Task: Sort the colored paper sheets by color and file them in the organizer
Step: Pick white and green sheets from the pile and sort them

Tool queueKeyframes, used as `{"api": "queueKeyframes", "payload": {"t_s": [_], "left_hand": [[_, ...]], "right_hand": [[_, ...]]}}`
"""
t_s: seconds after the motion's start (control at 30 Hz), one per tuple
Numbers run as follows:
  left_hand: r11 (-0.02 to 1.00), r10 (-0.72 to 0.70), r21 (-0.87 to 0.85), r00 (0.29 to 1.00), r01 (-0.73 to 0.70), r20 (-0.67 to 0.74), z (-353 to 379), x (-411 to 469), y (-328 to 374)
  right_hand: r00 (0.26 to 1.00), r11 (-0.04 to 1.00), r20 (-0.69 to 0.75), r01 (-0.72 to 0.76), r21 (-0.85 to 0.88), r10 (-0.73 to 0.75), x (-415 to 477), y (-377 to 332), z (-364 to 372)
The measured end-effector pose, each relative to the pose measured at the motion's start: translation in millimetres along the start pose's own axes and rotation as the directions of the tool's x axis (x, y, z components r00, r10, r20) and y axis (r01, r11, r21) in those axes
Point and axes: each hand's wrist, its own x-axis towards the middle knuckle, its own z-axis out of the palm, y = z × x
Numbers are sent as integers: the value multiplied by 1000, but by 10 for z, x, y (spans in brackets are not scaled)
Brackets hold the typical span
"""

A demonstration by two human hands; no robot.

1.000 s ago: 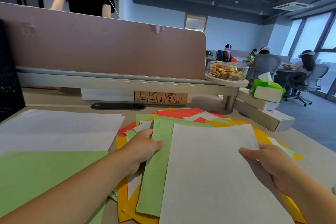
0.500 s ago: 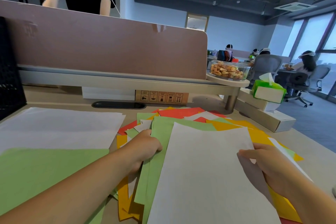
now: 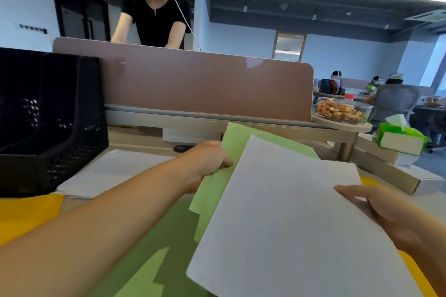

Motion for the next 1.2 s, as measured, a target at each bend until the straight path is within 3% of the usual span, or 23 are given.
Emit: {"api": "queueKeyframes", "payload": {"t_s": [0.27, 0.4, 0.5, 0.6, 0.67, 0.77, 0.87, 0.97, 1.1, 1.2], "left_hand": [[994, -80, 56, 980, 92, -182, -917, -823, -595], [977, -143, 119, 962, 174, -233, -1113, -1107, -1055], [966, -170, 148, 950, 214, -263, -1180, -1241, -1290], [967, -130, 170, 943, 188, -305, -1233, -1302, -1422], [971, -30, 208, 928, 115, -372, -1295, -1322, -1409], [966, 70, 249, 846, 76, -528, -1420, -1319, -1314], [1000, -2, 6, 821, 7, -571, -1533, -1292, -1222], [987, -94, -163, 821, 0, -563, -1634, -1247, -1193], [983, -109, -184, 822, 6, -559, -1711, -1169, -1236], [986, -104, -164, 826, 14, -554, -1750, -1116, -1244]], "right_hand": [[994, 957, 108, 17, -289, 15, -119, 302, 1131], [991, 858, 28, 128, -497, -131, -123, 612, 1441], [980, 831, 35, 187, -523, -198, -227, 618, 1511], [975, 913, 51, 220, -343, -216, -352, 493, 1559], [978, 973, 27, 209, -101, -207, -317, 394, 1623], [987, 975, 43, 144, 167, -154, -101, 348, 1784], [996, 987, 87, 18, 161, -33, 27, 443, 2044], [990, 979, 138, -6, 202, -22, 148, 475, 2271], [986, 929, 166, -34, 367, -30, 248, 473, 2563], [981, 922, 196, -72, 380, -4, 326, 504, 2755]]}}
